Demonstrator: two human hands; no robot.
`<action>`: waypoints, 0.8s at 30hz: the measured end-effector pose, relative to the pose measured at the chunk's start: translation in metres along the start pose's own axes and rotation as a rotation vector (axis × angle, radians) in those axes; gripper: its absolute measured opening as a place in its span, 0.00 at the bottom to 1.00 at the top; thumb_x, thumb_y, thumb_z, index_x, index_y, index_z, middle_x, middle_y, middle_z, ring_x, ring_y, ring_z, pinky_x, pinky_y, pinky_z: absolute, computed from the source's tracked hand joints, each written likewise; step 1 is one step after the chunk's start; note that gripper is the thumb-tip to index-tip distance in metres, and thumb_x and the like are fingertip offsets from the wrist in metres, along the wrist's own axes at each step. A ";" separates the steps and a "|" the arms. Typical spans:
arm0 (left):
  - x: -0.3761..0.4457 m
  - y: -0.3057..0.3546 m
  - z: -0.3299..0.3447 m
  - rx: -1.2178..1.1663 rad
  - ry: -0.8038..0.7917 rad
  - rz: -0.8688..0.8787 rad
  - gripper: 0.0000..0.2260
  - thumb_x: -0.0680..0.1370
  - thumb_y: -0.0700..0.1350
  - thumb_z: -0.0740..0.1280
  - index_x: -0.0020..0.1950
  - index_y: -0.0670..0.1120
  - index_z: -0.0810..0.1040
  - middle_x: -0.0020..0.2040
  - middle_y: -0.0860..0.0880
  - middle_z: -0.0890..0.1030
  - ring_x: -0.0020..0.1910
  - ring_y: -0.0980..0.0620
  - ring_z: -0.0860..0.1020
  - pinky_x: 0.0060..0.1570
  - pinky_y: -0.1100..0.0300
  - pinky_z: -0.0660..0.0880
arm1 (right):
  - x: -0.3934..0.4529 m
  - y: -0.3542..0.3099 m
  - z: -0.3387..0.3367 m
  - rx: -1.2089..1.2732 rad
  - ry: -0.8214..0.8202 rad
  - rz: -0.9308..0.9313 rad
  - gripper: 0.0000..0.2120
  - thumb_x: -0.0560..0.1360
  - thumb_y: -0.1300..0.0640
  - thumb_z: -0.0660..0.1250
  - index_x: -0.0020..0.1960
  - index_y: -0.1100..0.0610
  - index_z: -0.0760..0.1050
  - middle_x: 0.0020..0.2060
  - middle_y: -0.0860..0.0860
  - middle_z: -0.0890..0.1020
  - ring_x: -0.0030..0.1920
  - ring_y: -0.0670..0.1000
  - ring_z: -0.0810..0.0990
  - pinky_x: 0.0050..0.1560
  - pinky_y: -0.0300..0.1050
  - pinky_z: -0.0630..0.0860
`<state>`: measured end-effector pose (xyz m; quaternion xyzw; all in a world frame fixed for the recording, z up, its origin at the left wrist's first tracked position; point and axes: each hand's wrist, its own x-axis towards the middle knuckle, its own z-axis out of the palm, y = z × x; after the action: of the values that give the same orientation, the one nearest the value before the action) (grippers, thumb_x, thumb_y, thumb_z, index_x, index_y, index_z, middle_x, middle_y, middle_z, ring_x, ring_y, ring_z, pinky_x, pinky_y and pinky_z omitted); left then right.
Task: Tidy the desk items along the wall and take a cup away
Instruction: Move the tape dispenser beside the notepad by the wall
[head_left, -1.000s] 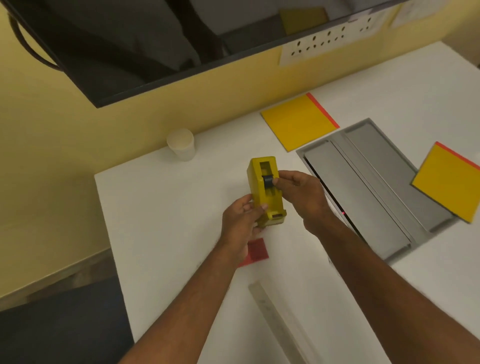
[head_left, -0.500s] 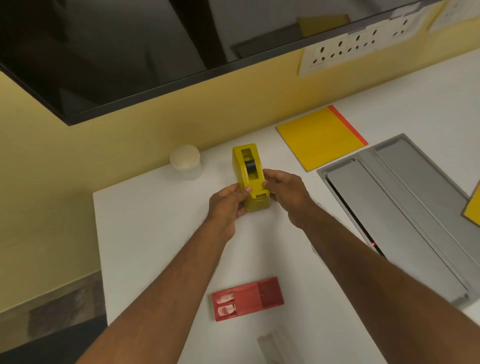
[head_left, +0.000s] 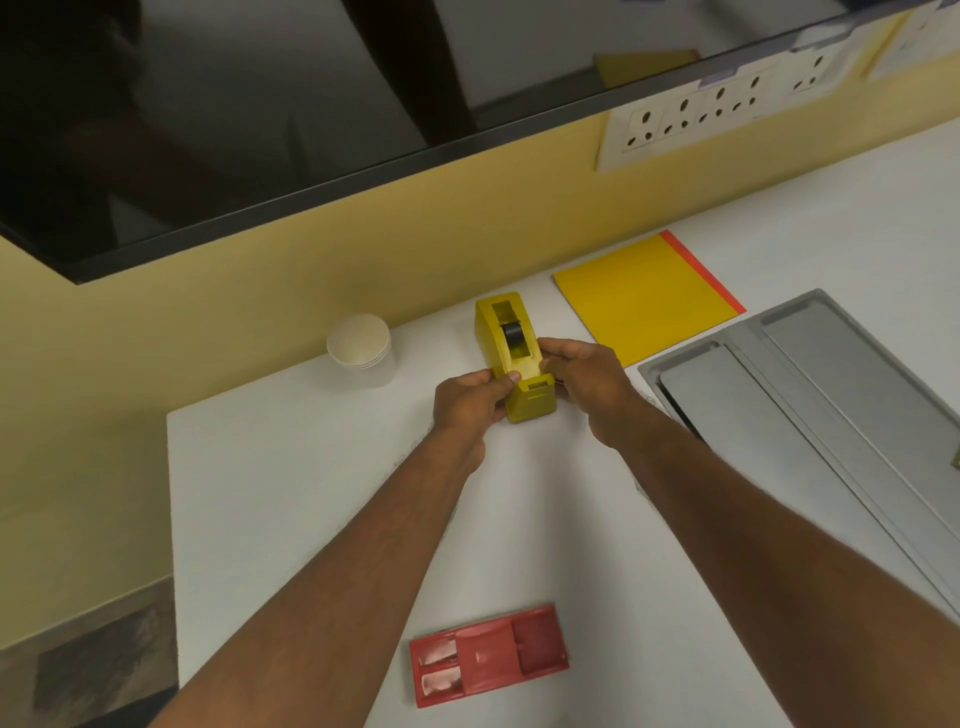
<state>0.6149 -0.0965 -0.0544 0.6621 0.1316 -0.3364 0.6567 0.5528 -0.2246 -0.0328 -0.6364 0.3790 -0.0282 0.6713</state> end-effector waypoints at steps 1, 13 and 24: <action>0.003 0.002 0.006 0.011 0.005 0.003 0.22 0.74 0.41 0.76 0.66 0.35 0.78 0.59 0.40 0.83 0.56 0.42 0.84 0.59 0.48 0.81 | 0.004 -0.002 -0.004 0.002 0.007 0.002 0.17 0.80 0.68 0.63 0.67 0.61 0.78 0.59 0.58 0.84 0.59 0.58 0.83 0.59 0.50 0.81; 0.035 0.013 0.038 0.011 0.028 0.034 0.20 0.74 0.39 0.76 0.64 0.34 0.79 0.57 0.38 0.84 0.53 0.42 0.84 0.57 0.47 0.81 | 0.034 -0.020 -0.023 -0.168 -0.121 -0.053 0.20 0.82 0.66 0.55 0.52 0.50 0.83 0.52 0.52 0.85 0.44 0.44 0.84 0.42 0.36 0.80; 0.043 0.009 0.049 0.041 0.070 0.081 0.20 0.73 0.40 0.77 0.64 0.37 0.80 0.57 0.41 0.84 0.51 0.43 0.85 0.54 0.47 0.83 | 0.043 -0.015 -0.026 -0.275 -0.101 -0.088 0.21 0.86 0.57 0.56 0.78 0.56 0.66 0.74 0.54 0.71 0.72 0.56 0.71 0.74 0.57 0.68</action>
<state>0.6388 -0.1555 -0.0700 0.6914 0.1208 -0.2888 0.6511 0.5761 -0.2711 -0.0378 -0.7390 0.3166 0.0268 0.5941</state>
